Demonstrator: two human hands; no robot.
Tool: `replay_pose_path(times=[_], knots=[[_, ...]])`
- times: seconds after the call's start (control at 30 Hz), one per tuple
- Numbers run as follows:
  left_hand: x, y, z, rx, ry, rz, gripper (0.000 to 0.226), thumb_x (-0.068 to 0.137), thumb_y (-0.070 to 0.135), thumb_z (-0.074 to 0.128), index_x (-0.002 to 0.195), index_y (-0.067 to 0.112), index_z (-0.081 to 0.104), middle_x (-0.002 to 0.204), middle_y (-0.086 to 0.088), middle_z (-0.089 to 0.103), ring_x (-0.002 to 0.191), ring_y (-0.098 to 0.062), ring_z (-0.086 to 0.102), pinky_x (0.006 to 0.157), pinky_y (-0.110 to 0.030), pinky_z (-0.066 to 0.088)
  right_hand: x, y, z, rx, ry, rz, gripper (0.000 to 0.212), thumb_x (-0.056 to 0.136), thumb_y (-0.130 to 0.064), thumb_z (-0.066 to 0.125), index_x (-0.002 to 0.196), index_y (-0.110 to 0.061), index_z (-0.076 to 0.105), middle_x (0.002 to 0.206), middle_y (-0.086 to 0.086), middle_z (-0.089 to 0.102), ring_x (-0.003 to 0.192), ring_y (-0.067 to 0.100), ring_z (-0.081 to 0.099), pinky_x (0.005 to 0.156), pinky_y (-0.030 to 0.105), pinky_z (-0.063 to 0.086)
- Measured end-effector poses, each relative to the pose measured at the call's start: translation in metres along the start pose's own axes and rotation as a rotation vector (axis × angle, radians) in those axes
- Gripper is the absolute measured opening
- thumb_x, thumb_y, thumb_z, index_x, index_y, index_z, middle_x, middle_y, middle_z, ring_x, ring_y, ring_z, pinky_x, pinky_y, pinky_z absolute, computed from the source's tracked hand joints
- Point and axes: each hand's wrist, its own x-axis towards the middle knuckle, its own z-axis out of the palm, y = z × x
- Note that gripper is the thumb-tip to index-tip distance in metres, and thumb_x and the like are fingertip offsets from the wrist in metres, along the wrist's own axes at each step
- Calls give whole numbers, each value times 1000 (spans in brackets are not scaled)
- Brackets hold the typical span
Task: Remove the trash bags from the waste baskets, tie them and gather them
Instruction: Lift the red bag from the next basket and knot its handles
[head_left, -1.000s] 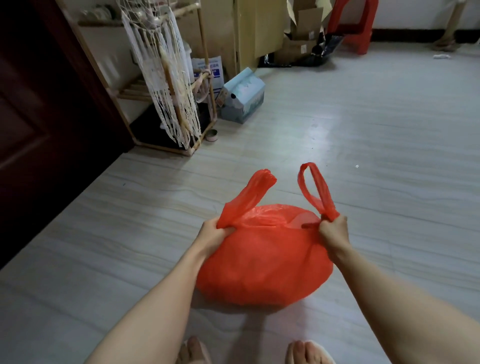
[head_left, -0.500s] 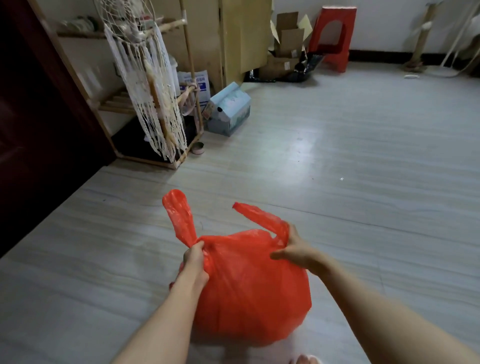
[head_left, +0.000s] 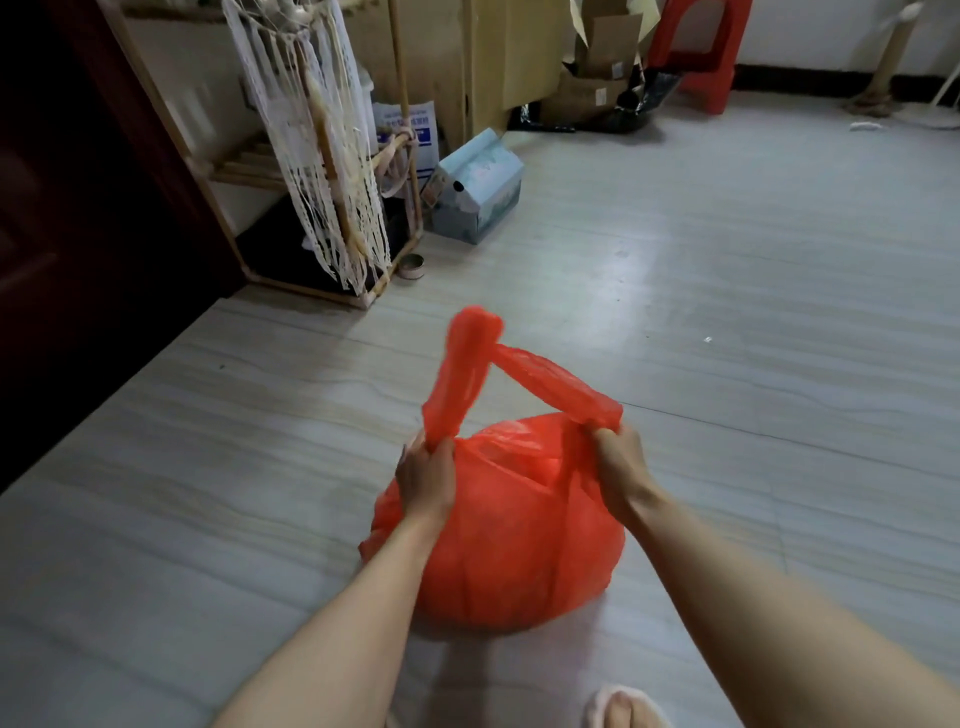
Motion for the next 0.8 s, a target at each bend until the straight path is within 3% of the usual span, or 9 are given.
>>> replay_pose_path(times=[0.07, 0.2, 0.33, 0.4, 0.5, 0.57, 0.63, 0.73, 0.8], knots=[[-7, 2, 6, 62, 14, 105, 25, 84, 8, 48, 100, 0, 65, 106, -19, 66, 101, -29, 57, 83, -32, 41, -3, -2, 16, -12, -30, -27, 21, 78, 0, 50, 86, -7, 69, 75, 4, 67, 66, 14, 60, 61, 26, 50], [-2, 19, 3, -579, 10, -303, 28, 85, 10, 39, 62, 12, 56, 59, -7, 58, 67, -24, 49, 60, -31, 40, -3, -8, 33, 217, 94, 46, 23, 71, 5, 41, 64, -10, 57, 43, 1, 64, 43, 9, 61, 46, 17, 45], [8, 30, -14, -1010, -207, -413, 48, 83, 23, 26, 87, -2, 66, 81, -16, 71, 85, -26, 62, 93, -35, 44, 6, -11, 30, 265, 258, 193, 27, 76, 2, 43, 59, -18, 52, 52, -1, 48, 47, 15, 45, 43, 19, 35], [10, 31, -15, -1074, -258, -415, 53, 83, 25, 25, 81, -3, 70, 84, -19, 71, 96, -29, 60, 99, -39, 40, 5, -9, 28, 239, 237, 214, 29, 78, 3, 41, 61, -17, 54, 53, 0, 50, 51, 14, 45, 48, 23, 36], [8, 31, -7, -972, -228, -396, 53, 85, 19, 27, 47, 7, 62, 52, -12, 67, 73, -28, 61, 80, -35, 45, 2, -8, 22, 260, 219, 265, 33, 77, 7, 32, 66, -6, 60, 37, -1, 55, 47, 14, 52, 47, 21, 42], [7, 29, -4, -670, -114, -288, 52, 86, 9, 29, 36, 11, 46, 29, -1, 47, 47, -22, 59, 60, -28, 43, 0, -9, 19, 402, 151, 294, 35, 82, 7, 30, 92, 2, 62, 64, 12, 67, 66, 22, 62, 60, 28, 50], [4, 25, -2, -323, -48, -102, 44, 88, 6, 31, 45, 11, 40, 23, -1, 39, 42, -23, 59, 61, -33, 46, -1, -12, 22, 559, 53, 309, 31, 86, 7, 26, 101, 5, 54, 82, 19, 67, 82, 31, 64, 75, 40, 51], [-1, 20, 1, -30, -66, 131, 23, 87, 13, 36, 72, 7, 52, 42, -8, 59, 73, -35, 66, 85, -45, 50, 4, -15, 33, 598, 96, 285, 30, 87, 6, 20, 74, -7, 44, 42, 6, 53, 48, 22, 64, 64, 39, 50], [-3, 24, 4, -151, -70, 132, 22, 89, 10, 35, 74, 1, 49, 31, -1, 47, 52, -20, 65, 67, -35, 52, 7, -12, 37, 439, 189, 229, 31, 82, 8, 20, 65, -14, 36, 44, 4, 35, 26, 10, 45, 47, 26, 43]])
